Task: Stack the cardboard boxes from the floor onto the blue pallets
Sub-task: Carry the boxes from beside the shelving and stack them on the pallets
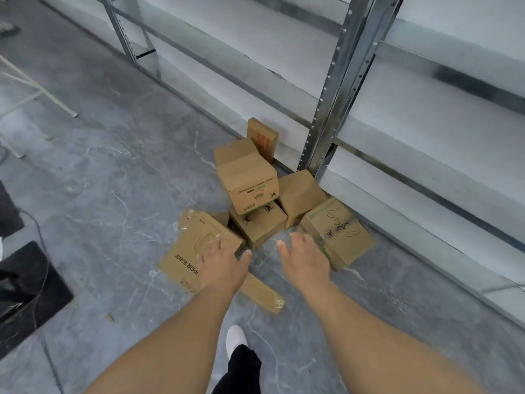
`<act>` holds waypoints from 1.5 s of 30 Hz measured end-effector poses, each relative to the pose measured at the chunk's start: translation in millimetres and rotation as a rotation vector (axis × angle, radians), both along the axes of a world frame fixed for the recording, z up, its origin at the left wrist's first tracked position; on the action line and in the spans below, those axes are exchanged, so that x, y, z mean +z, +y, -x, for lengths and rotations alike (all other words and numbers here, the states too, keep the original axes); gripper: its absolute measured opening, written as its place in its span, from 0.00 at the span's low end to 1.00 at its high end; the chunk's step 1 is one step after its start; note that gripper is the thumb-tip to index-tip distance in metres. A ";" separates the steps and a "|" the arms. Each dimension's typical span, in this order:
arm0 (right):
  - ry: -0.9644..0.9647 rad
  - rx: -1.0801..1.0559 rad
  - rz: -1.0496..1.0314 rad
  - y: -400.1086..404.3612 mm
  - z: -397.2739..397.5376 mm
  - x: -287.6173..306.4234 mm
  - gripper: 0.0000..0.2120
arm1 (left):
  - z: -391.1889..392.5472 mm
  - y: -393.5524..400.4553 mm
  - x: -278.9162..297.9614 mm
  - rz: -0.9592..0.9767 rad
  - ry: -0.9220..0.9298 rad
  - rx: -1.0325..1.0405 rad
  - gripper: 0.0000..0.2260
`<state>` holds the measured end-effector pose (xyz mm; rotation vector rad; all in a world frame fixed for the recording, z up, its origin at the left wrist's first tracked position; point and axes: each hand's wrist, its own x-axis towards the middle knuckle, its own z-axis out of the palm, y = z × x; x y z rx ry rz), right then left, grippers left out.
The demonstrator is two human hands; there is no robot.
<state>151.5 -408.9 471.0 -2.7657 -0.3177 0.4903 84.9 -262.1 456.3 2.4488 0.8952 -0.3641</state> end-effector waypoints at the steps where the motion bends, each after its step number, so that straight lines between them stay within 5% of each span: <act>1: 0.003 -0.001 0.006 7.8 -15.2 -3.3 0.23 | -15.8 7.5 -2.4 0.016 -0.002 0.010 0.32; 13: 0.145 0.069 0.058 55.1 -179.9 -75.2 0.22 | -159.7 55.1 -68.9 0.211 -0.019 0.250 0.35; 27: 0.224 0.147 0.080 149.3 -435.3 -257.1 0.21 | -366.2 142.3 -245.8 0.357 0.007 0.795 0.34; 37: 0.530 -0.053 0.008 177.4 -472.3 -353.5 0.14 | -386.4 155.4 -337.1 0.415 0.117 0.913 0.17; 45: 0.557 -0.131 -0.067 156.3 -455.7 -331.1 0.13 | -368.3 139.3 -317.5 0.370 0.069 0.922 0.14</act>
